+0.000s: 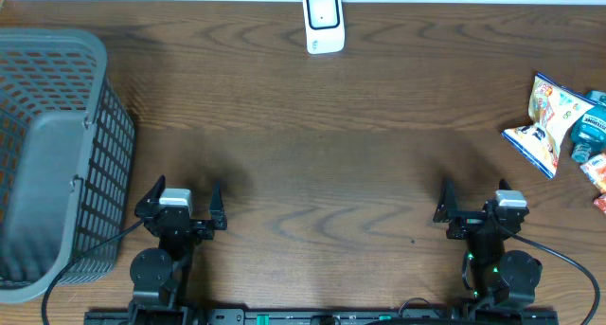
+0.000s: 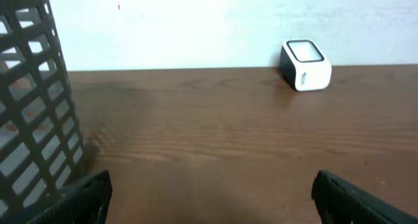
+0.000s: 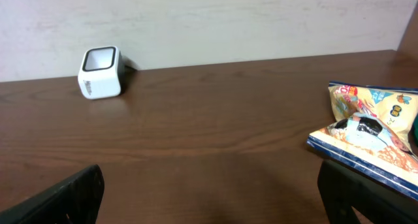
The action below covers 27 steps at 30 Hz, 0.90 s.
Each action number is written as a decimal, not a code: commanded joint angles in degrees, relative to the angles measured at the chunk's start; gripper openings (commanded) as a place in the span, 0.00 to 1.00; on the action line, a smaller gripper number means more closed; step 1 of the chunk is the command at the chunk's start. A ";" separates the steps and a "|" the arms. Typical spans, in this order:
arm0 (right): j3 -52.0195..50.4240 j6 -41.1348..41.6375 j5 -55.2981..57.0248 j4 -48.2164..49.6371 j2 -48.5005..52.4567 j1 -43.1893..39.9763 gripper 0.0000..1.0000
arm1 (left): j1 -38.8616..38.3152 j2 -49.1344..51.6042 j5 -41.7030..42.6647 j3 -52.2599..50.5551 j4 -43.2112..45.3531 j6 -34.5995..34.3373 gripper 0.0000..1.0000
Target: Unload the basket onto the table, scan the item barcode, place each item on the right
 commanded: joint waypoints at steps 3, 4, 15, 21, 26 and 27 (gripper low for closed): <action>-0.33 -0.76 0.61 0.02 -0.39 0.28 0.99 | 0.35 -0.48 -1.25 -1.95 -0.50 0.87 0.98; -0.33 -0.76 0.61 0.02 -0.39 0.28 0.99 | 0.35 -0.48 -1.27 -1.95 -0.52 0.39 0.98; -0.33 -0.76 0.61 0.02 -0.39 0.28 0.99 | 0.35 -0.48 -1.29 -1.95 -0.33 -0.17 0.98; -0.33 -0.76 0.61 0.02 -0.39 0.28 0.99 | 0.35 -0.48 -1.29 -1.95 -0.33 -0.17 0.98; -0.33 -0.76 0.59 0.02 -0.39 0.28 0.99 | 0.35 -0.37 -1.29 -1.92 -0.33 -0.15 0.98; -0.33 -0.76 0.61 0.02 -0.39 0.28 0.99 | 0.35 -0.35 -1.29 -1.92 -0.33 -0.15 0.98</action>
